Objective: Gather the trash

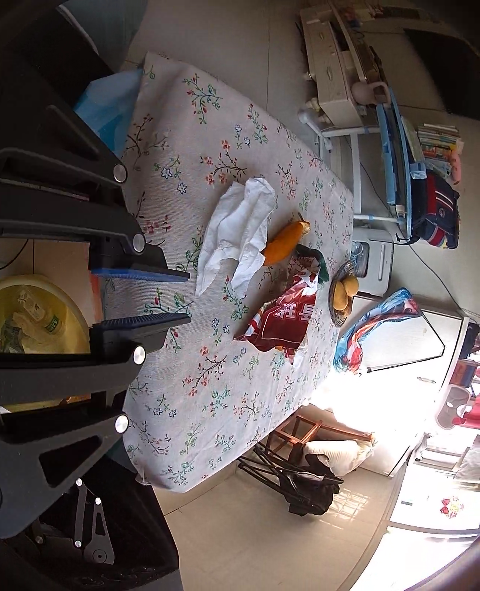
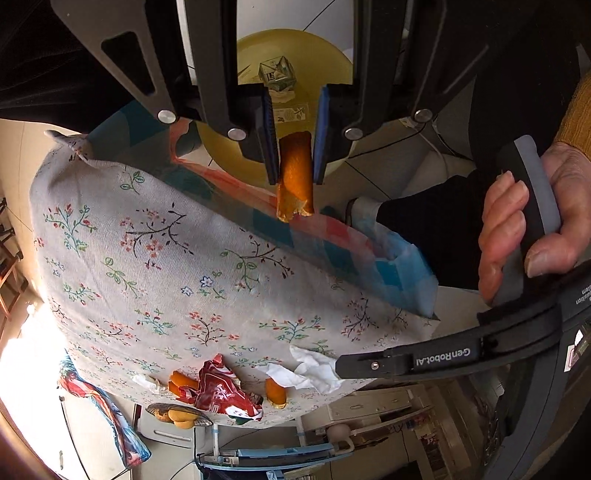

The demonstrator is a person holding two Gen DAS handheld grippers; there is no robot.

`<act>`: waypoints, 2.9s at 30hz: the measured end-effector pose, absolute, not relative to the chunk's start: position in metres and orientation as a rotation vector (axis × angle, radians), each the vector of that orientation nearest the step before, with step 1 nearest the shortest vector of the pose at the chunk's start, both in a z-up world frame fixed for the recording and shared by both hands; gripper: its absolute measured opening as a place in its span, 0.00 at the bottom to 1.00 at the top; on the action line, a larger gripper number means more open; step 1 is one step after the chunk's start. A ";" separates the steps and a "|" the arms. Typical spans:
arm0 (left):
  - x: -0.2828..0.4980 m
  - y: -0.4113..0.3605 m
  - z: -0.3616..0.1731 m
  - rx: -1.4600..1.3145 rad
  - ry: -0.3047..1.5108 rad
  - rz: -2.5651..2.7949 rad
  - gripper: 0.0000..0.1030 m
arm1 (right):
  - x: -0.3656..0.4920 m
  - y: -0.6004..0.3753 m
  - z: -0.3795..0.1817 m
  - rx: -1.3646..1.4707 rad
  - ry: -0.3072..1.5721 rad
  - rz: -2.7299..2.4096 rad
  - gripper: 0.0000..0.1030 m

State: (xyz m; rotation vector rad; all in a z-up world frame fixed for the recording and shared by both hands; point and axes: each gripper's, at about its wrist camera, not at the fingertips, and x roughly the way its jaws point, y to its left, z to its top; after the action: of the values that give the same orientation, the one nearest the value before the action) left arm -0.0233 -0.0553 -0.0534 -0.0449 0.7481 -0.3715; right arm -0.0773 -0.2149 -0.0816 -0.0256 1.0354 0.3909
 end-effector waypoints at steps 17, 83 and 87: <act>0.090 -0.074 -0.091 0.094 0.849 -0.158 0.52 | -0.068 -0.214 -0.107 -0.010 1.140 0.391 0.29; -0.061 -0.052 -0.077 0.030 0.971 -0.401 0.90 | 0.213 -0.297 -0.085 0.009 0.981 -0.019 0.93; -0.061 -0.046 -0.072 0.006 0.955 -0.399 0.90 | 0.212 -0.297 -0.085 0.009 0.981 -0.019 0.93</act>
State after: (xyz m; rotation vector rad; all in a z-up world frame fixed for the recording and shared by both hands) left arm -0.0608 -0.0460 -0.0722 0.0064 0.9549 -0.3995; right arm 0.2125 -0.2967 -0.0850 0.0087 0.9810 -0.0187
